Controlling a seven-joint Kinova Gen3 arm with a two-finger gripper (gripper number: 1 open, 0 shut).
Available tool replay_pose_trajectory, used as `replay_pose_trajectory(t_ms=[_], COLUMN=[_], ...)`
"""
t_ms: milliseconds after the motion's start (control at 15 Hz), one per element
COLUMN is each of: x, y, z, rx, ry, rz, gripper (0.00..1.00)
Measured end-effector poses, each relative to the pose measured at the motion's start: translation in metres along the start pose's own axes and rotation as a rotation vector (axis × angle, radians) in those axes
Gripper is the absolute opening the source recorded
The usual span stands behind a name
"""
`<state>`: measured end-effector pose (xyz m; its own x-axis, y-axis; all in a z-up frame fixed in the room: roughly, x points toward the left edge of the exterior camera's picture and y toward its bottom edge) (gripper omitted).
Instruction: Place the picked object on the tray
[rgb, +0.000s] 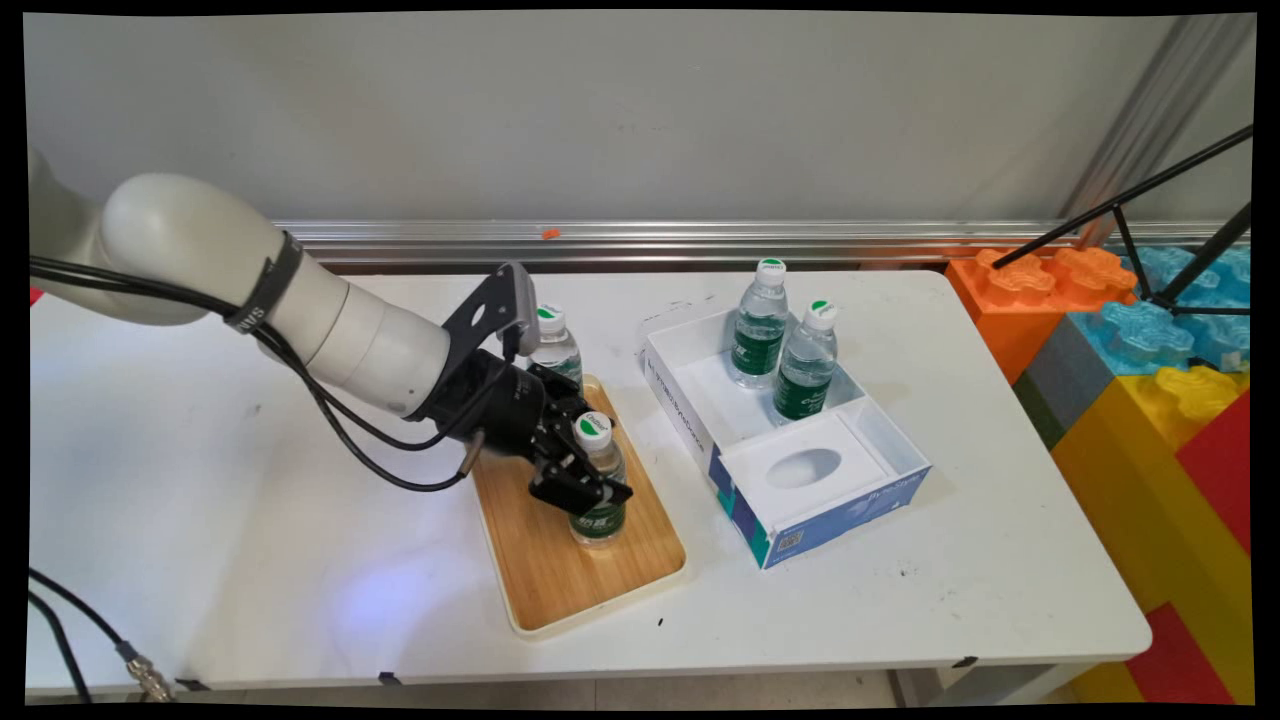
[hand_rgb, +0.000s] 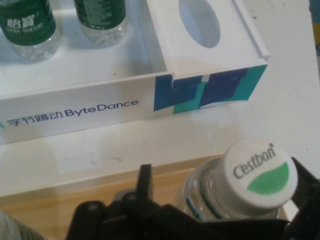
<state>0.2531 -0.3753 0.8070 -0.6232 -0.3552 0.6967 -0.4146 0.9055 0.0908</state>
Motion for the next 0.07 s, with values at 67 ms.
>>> replay_pose_trajectory(t_ms=[67], x=[-0.0002], y=[0.0002], z=[-0.0007], rx=[0.000], ry=[-0.001], rz=[-0.002], gripper=[1.00])
